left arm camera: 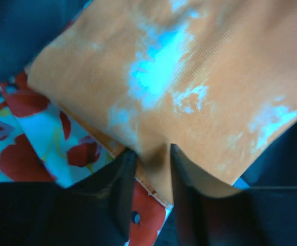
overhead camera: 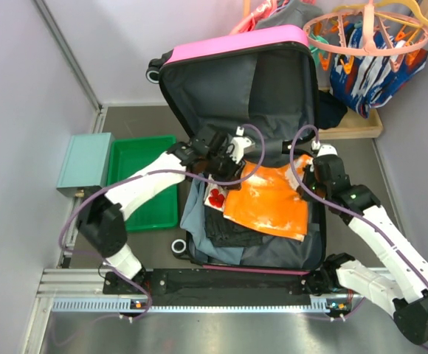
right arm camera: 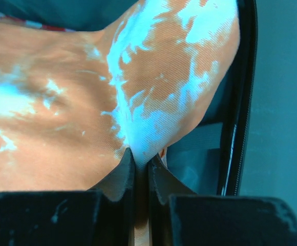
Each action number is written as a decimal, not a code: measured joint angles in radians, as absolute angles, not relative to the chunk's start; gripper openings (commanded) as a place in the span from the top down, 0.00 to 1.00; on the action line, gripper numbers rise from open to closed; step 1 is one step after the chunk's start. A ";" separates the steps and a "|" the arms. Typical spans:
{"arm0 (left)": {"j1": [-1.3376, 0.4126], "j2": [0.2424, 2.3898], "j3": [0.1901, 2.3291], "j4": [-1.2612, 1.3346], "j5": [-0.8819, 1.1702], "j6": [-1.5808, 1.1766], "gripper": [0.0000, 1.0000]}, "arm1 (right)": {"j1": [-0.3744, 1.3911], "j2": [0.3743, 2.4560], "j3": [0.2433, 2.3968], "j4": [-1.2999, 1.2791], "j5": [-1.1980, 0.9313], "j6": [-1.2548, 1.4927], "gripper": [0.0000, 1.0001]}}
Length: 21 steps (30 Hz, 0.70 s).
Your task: Open, take out, and arrange the luggage
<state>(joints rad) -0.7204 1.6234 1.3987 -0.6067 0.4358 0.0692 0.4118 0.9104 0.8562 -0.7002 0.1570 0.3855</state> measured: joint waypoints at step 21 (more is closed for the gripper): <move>-0.720 1.811 1.465 -0.637 0.297 -0.054 0.24 | 0.412 0.910 0.823 -0.744 0.266 0.384 1.00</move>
